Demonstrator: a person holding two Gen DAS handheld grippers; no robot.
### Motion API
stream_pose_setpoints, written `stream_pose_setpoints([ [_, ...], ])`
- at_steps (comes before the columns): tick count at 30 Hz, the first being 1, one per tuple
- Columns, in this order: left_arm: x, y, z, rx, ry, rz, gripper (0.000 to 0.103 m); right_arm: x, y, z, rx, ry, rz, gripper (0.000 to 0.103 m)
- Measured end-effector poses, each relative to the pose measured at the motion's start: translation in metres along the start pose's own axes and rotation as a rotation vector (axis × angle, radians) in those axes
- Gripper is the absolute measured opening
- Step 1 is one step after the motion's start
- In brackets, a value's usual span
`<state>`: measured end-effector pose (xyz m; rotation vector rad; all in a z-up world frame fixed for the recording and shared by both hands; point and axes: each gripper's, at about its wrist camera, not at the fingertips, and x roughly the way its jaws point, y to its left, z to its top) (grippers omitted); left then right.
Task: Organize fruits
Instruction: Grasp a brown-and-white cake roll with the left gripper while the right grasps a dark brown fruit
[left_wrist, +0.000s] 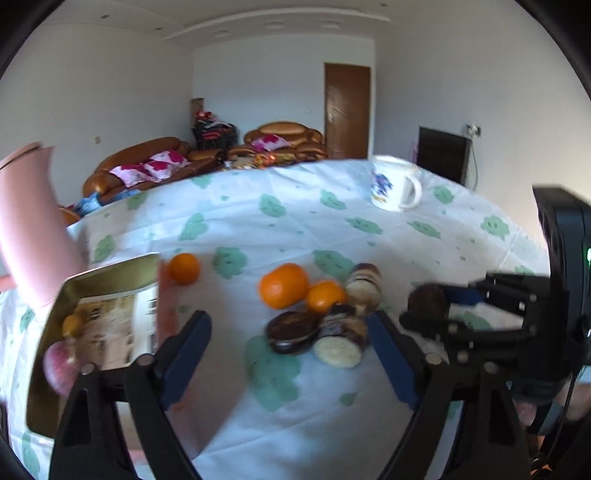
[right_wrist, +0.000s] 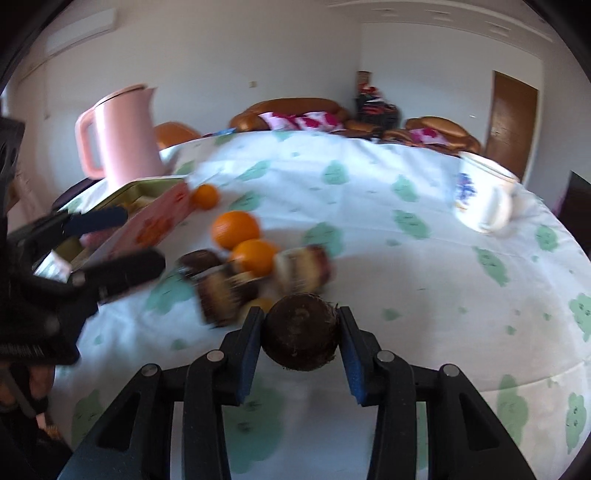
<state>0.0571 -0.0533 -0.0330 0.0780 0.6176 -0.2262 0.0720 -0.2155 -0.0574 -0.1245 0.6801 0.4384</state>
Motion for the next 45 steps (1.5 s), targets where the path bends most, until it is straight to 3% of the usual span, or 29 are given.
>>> stream_pose_setpoints([
  [6, 0.023, -0.025, -0.001, 0.063, 0.08, -0.059, 0.054, 0.008, -0.015, -0.002, 0.043, 0.015, -0.015, 0.042],
  [9, 0.028, -0.031, -0.002, 0.082, 0.109, -0.078, 0.045, 0.011, -0.013, -0.004, 0.026, 0.035, -0.005, 0.042],
  [16, 0.045, -0.037, -0.001, 0.094, 0.18, -0.093, 0.048, 0.012, -0.014, -0.006, 0.042, 0.037, 0.01, 0.042],
  [18, 0.055, -0.028, -0.001, 0.042, 0.227, -0.136, 0.048, 0.012, -0.016, -0.006, 0.051, 0.038, 0.027, 0.042],
  [21, 0.057, -0.021, -0.002, -0.002, 0.235, -0.159, 0.043, 0.011, -0.017, -0.006, 0.058, 0.031, 0.028, 0.042],
  [45, 0.021, -0.017, 0.002, 0.01, 0.045, -0.127, 0.041, -0.016, -0.012, -0.012, 0.029, -0.126, 0.028, 0.042],
])
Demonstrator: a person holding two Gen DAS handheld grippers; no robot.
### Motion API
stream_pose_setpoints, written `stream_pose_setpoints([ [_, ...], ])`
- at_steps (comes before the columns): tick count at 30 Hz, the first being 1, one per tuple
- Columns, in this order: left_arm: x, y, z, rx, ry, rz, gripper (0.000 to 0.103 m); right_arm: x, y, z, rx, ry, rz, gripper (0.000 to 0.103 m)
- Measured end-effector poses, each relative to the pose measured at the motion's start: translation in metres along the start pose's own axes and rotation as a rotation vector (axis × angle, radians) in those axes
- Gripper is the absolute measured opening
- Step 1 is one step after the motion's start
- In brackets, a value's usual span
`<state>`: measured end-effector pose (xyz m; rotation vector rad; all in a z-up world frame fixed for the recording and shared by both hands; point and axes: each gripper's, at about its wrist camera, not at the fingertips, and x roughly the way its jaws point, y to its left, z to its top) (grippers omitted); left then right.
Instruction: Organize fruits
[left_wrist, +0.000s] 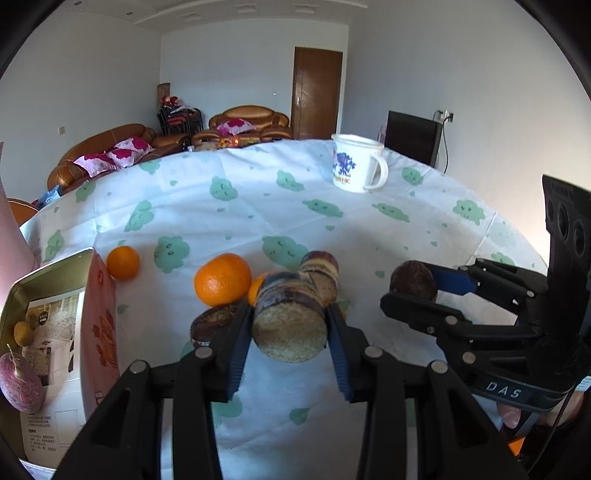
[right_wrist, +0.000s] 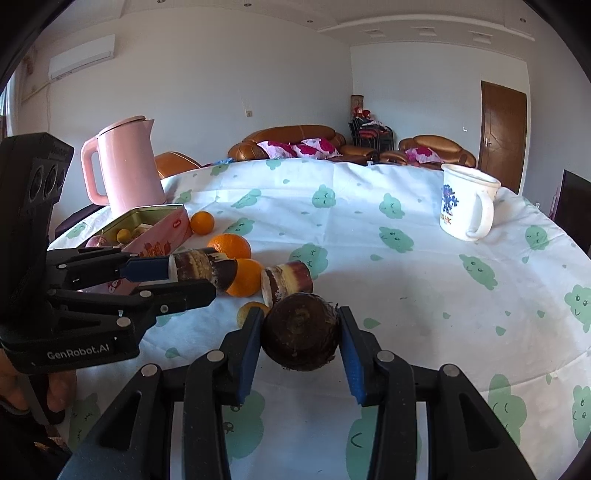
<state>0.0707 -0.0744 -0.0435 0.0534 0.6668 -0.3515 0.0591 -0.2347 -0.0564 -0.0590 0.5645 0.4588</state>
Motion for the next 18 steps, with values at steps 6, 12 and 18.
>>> stream_pose_setpoints([
  [6, -0.008, 0.0, -0.001, -0.001, -0.039, 0.003, 0.041, -0.006, 0.002, -0.001, -0.011, -0.034, 0.002, 0.042],
  [12, -0.016, 0.001, -0.002, -0.004, -0.082, 0.013, 0.041, -0.011, 0.004, -0.003, -0.024, -0.071, 0.005, 0.042],
  [18, -0.023, 0.0, -0.002, 0.005, -0.12, 0.019, 0.041, -0.015, 0.005, -0.004, -0.031, -0.091, 0.006, 0.042],
])
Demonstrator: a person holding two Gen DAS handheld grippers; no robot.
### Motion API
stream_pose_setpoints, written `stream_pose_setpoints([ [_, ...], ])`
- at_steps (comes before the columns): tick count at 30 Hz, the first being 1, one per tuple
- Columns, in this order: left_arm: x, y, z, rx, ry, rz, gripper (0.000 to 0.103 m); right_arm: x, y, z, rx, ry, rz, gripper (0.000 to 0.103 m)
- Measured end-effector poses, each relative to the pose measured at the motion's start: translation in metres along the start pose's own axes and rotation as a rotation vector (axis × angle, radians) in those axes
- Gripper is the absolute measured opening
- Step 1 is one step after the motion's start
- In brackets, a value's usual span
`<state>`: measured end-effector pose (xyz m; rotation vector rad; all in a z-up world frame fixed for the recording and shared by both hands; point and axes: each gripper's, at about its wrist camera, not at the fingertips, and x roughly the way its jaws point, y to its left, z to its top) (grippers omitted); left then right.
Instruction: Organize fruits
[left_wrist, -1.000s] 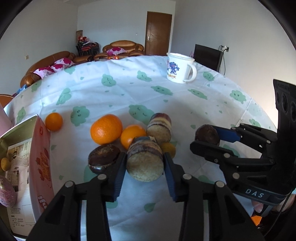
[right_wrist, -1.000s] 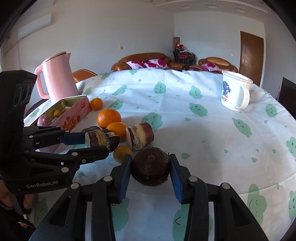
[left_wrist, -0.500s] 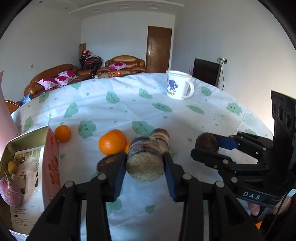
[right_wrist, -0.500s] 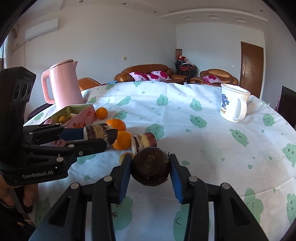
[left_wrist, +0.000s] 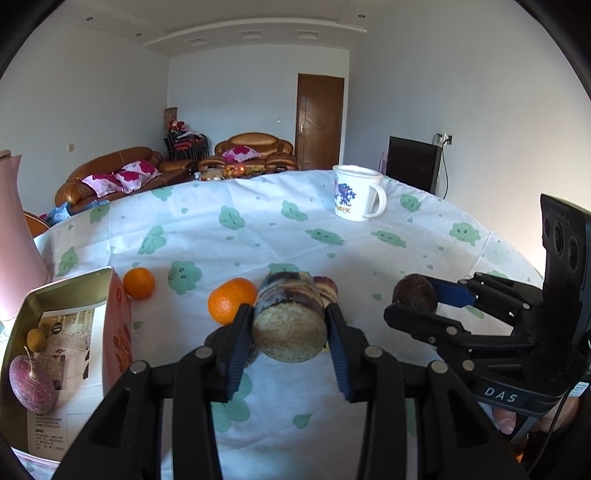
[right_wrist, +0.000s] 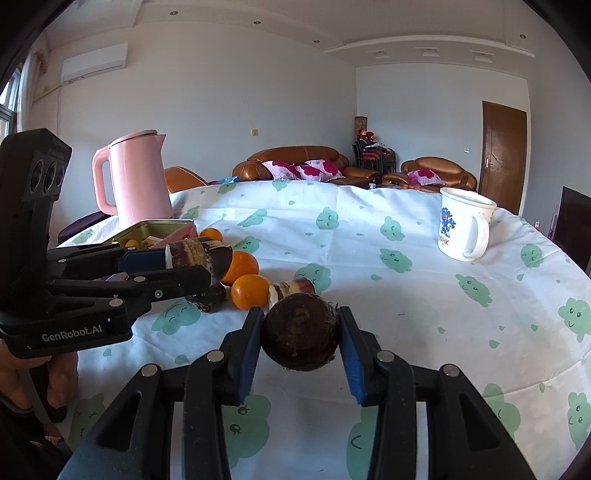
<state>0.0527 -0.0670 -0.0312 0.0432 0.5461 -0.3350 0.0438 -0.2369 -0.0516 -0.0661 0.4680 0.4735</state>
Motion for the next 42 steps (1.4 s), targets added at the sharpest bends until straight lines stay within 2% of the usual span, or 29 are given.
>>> stream_pose_setpoints([
  [12, -0.014, -0.001, -0.001, 0.008, -0.071, 0.004, 0.041, -0.009, 0.003, -0.002, -0.022, -0.055, -0.002, 0.042],
  [42, -0.035, 0.0, -0.003, 0.005, -0.176, 0.052, 0.041, -0.027, 0.009, -0.006, -0.059, -0.163, -0.001, 0.042],
])
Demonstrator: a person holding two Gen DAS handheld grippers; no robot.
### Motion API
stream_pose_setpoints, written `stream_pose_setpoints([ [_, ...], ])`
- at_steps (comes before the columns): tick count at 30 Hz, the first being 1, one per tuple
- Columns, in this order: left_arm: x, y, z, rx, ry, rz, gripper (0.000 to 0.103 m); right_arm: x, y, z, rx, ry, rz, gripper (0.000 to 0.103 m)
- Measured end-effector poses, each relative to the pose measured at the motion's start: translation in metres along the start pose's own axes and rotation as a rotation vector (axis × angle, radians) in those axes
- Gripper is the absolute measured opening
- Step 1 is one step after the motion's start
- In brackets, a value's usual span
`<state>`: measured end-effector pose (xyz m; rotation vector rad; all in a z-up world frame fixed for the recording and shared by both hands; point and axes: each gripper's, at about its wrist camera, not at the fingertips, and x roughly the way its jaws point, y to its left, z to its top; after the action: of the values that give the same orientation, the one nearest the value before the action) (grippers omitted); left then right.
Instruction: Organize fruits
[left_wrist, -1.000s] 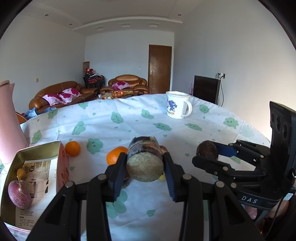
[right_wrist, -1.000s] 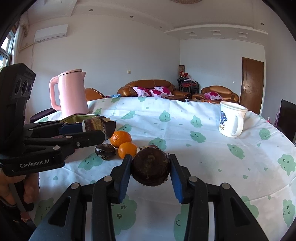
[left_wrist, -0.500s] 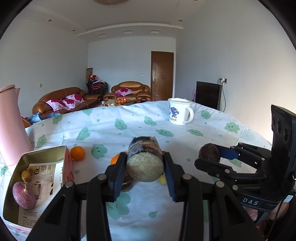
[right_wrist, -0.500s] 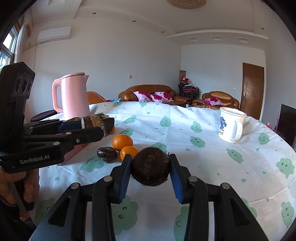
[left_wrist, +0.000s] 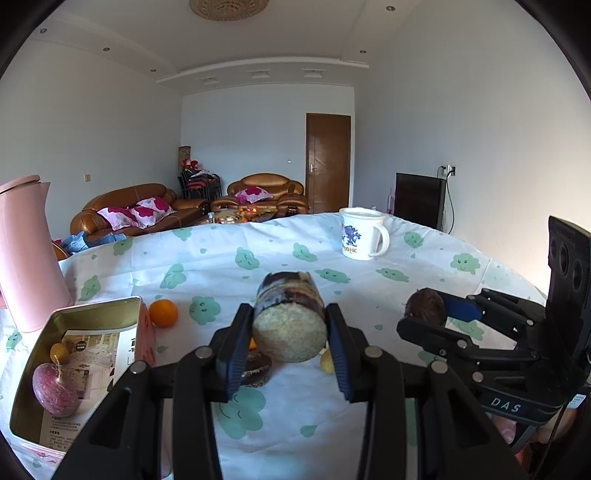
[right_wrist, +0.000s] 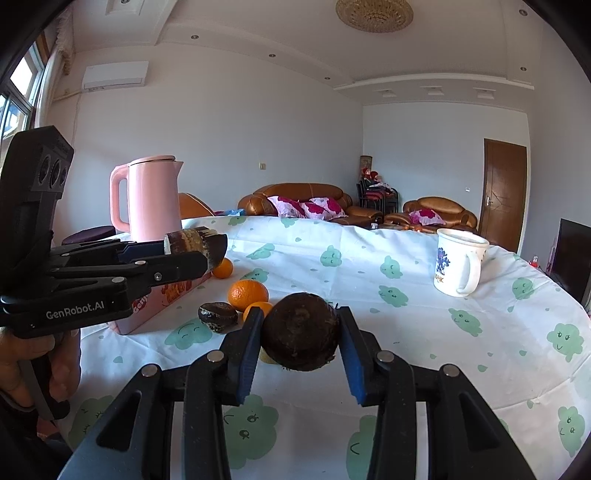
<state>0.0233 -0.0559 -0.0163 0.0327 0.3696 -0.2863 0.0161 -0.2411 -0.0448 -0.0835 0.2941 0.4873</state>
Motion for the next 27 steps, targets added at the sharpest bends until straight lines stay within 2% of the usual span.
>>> stream_pose_setpoints([
  [27, -0.01, 0.0, 0.002, -0.004, -0.054, 0.031, 0.041, -0.016, 0.003, -0.002, -0.015, -0.094, 0.002, 0.042],
])
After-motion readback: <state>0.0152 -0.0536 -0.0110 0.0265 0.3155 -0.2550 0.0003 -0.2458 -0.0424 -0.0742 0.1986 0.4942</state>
